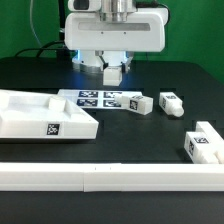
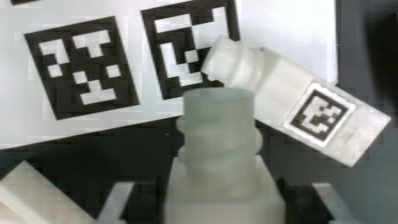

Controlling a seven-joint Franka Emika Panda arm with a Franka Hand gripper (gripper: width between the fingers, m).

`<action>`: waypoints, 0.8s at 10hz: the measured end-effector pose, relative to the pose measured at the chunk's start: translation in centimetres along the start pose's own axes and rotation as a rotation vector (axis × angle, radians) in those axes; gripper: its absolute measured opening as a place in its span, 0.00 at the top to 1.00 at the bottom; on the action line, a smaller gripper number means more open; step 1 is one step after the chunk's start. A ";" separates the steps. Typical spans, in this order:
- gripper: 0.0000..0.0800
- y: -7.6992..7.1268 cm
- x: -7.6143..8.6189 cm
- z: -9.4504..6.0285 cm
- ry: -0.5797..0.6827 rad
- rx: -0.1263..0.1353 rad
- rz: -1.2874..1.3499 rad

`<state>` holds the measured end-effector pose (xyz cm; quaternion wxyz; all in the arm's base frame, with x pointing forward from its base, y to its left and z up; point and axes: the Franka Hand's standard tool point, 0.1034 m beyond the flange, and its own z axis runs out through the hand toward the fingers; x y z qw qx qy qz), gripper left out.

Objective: Assemble one leg

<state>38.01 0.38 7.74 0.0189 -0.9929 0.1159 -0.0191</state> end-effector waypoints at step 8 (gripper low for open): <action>0.64 2.6 0.2 -0.7 0.007 0.036 -0.119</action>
Offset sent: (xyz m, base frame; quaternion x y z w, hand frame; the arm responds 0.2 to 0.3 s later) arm -0.0176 -0.0418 -0.0199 0.1343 -0.0113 -0.0895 0.9868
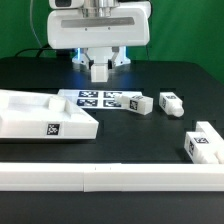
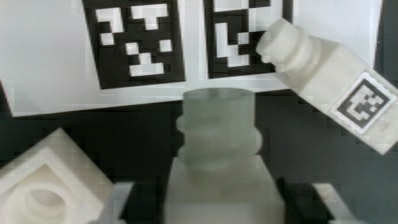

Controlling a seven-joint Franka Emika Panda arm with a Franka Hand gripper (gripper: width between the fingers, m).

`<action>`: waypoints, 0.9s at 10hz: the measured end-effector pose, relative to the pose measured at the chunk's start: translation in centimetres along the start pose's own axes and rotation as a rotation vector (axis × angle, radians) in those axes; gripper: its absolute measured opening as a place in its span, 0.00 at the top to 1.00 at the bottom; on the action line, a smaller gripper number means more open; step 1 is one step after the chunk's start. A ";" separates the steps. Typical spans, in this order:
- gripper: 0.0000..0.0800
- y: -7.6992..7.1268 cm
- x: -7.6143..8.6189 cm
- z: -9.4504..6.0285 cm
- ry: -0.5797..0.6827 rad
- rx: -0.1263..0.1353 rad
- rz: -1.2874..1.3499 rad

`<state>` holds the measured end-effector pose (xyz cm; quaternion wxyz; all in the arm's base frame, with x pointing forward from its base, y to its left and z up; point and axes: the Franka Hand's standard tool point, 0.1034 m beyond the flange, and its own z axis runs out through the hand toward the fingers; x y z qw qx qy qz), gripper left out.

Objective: Assemble one leg

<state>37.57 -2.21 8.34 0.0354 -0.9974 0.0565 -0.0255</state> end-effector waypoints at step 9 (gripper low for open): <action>0.64 0.1 0.2 2.3 -0.062 -0.026 0.046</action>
Offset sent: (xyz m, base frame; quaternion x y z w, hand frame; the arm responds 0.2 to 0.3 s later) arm 0.0023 0.0076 -0.0300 -0.0151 -0.0282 0.0249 0.9992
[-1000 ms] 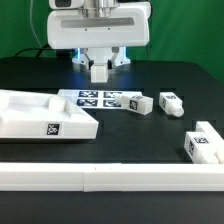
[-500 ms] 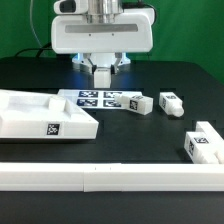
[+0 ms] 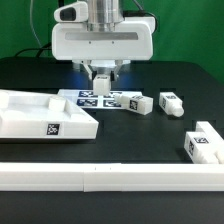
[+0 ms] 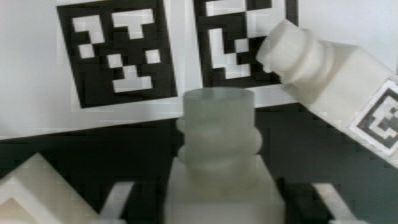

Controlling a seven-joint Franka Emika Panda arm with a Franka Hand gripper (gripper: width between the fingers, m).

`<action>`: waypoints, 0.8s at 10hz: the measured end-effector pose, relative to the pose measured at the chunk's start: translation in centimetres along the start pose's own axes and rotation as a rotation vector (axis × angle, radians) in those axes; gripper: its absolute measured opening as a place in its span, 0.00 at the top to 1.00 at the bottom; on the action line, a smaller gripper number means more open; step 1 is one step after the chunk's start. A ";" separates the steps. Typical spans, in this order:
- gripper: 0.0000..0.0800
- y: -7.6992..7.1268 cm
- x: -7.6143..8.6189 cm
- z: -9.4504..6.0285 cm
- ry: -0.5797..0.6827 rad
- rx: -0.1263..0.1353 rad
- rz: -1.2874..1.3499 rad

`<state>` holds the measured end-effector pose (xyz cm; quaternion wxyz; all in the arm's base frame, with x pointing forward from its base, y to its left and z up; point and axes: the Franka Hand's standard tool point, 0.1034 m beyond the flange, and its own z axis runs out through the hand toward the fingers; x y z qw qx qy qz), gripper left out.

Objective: Assemble one leg

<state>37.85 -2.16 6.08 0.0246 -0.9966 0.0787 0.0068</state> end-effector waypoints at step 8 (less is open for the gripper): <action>0.64 -0.7 0.1 -0.8 0.063 -0.001 -0.130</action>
Offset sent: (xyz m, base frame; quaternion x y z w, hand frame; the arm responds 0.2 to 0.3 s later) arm 0.0092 0.0173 -0.0220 0.0098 0.0439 -0.0962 0.9943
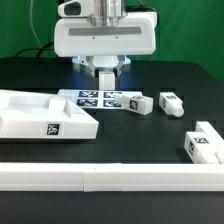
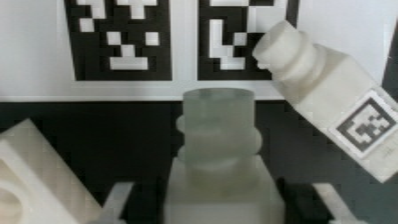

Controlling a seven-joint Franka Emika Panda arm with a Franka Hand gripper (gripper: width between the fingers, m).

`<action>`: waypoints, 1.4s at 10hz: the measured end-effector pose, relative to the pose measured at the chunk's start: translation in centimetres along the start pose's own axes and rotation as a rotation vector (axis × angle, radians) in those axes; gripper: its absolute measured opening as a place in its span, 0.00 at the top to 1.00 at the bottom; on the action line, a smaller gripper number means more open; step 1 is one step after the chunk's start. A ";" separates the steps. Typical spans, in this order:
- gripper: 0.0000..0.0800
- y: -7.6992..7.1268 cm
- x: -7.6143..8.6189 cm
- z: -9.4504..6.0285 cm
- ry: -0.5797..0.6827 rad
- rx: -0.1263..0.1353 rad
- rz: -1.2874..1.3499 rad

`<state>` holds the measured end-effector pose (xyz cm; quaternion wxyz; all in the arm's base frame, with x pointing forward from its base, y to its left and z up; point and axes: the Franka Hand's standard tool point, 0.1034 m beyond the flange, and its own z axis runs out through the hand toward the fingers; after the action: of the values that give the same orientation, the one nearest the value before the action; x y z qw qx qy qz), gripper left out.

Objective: Assemble one leg

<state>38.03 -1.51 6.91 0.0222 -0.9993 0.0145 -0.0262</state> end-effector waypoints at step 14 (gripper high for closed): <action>0.64 1.5 5.5 2.8 0.016 -0.054 -0.233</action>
Offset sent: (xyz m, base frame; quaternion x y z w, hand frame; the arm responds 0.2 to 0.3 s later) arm 0.0000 0.0000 0.0000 0.0000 0.0000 0.0000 1.0000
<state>43.65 -3.07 4.31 -0.0080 -0.9942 -0.1010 -0.0364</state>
